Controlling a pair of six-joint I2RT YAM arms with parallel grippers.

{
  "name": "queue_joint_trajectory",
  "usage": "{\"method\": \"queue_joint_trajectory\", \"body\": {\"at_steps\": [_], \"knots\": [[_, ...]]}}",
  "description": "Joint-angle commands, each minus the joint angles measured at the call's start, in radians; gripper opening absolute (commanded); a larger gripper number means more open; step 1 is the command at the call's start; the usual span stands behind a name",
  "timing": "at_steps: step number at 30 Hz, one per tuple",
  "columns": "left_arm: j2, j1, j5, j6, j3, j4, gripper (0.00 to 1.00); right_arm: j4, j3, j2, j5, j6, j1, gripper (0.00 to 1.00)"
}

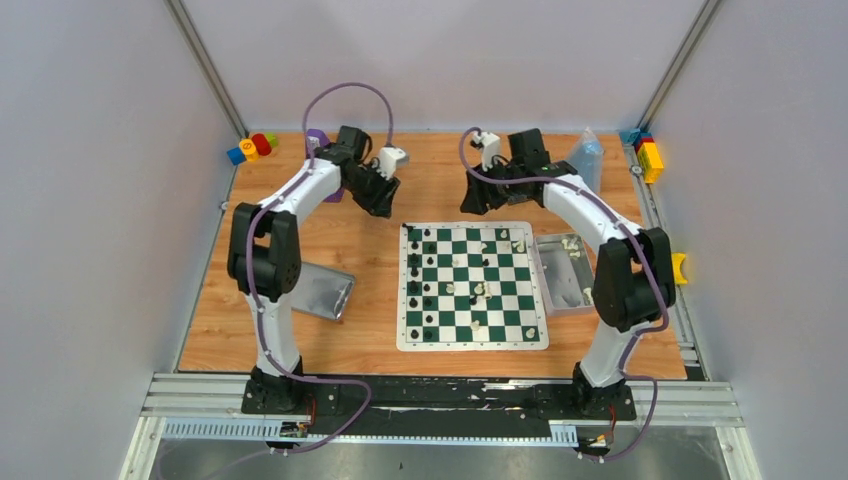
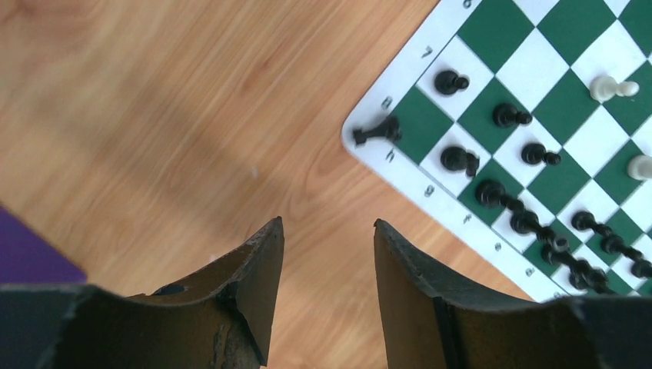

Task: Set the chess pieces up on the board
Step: Adjust the chess piece on the chessboard.

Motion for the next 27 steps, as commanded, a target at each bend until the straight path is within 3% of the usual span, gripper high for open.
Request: {"method": "queue_joint_trajectory", "body": {"at_steps": [1, 11, 27], "knots": [[-0.154, 0.111, 0.127, -0.118, -0.09, 0.032, 0.55, 0.025, 0.131, 0.096, -0.021, -0.108, 0.09, 0.48], [-0.313, 0.27, 0.185, -0.22, -0.274, 0.071, 0.57, 0.044, 0.369, 0.347, 0.074, -0.176, 0.244, 0.54], [-0.376, 0.311, 0.193, -0.213, -0.337, 0.078, 0.57, 0.043, 0.501, 0.538, 0.202, -0.267, 0.339, 0.5]]}}
